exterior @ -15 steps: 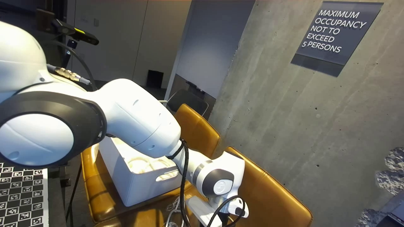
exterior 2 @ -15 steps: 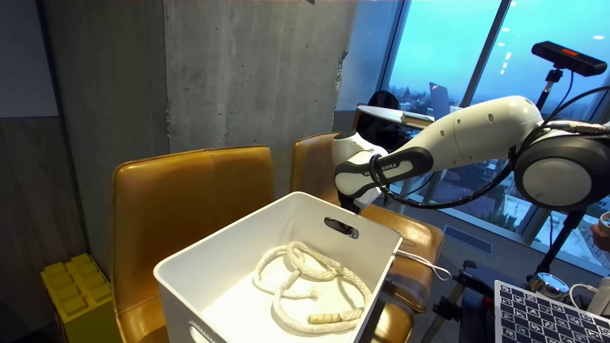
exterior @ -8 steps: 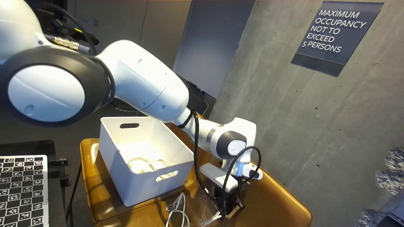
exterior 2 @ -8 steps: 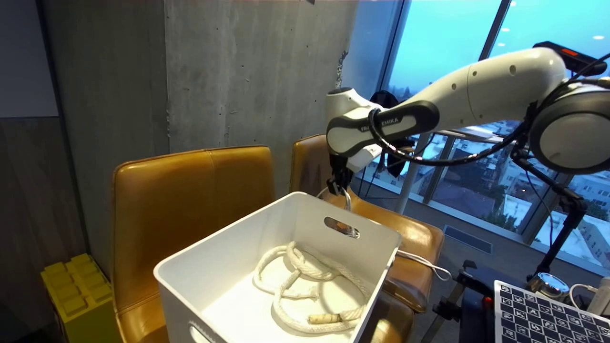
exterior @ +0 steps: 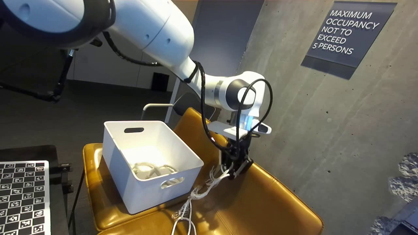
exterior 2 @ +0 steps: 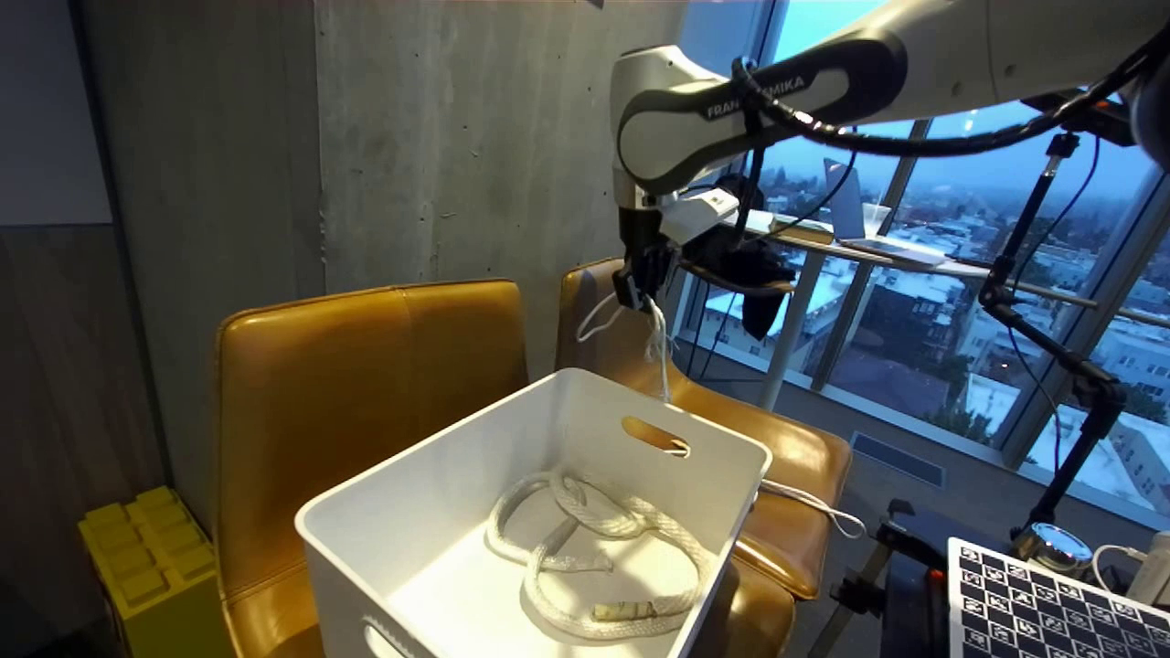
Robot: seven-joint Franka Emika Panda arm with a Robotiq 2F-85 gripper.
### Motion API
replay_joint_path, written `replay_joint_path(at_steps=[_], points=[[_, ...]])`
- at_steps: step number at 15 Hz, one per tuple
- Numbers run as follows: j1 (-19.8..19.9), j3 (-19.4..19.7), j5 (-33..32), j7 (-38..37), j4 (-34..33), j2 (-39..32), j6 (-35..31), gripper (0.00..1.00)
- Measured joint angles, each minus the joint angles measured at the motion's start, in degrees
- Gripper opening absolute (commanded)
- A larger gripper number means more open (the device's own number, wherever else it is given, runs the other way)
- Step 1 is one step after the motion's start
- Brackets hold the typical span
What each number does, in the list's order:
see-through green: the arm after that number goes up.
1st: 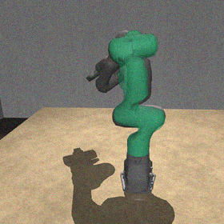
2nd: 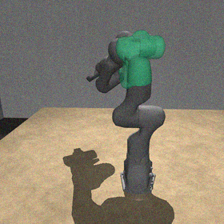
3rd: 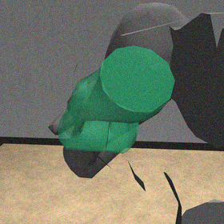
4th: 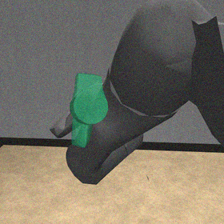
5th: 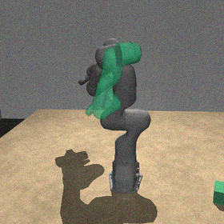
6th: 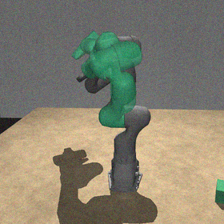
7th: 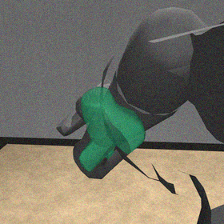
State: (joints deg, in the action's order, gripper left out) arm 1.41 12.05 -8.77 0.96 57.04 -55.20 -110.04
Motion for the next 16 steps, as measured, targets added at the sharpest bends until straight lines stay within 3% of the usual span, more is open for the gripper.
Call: replay_joint_path(at_steps=[4,11,14,16], points=[[-3.3,-1.8,-1.2,0.0,9.7,10.6,0.0,0.02],[-7.9,-9.3,-2.9,0.0,28.4,29.3,-0.6,0.02],[-10.1,-12.5,-3.7,-0.5,37.6,35.9,-3.8,0.02],[-11.3,-14.3,-4.1,-1.6,44.1,39.3,-6.0,0.35]])
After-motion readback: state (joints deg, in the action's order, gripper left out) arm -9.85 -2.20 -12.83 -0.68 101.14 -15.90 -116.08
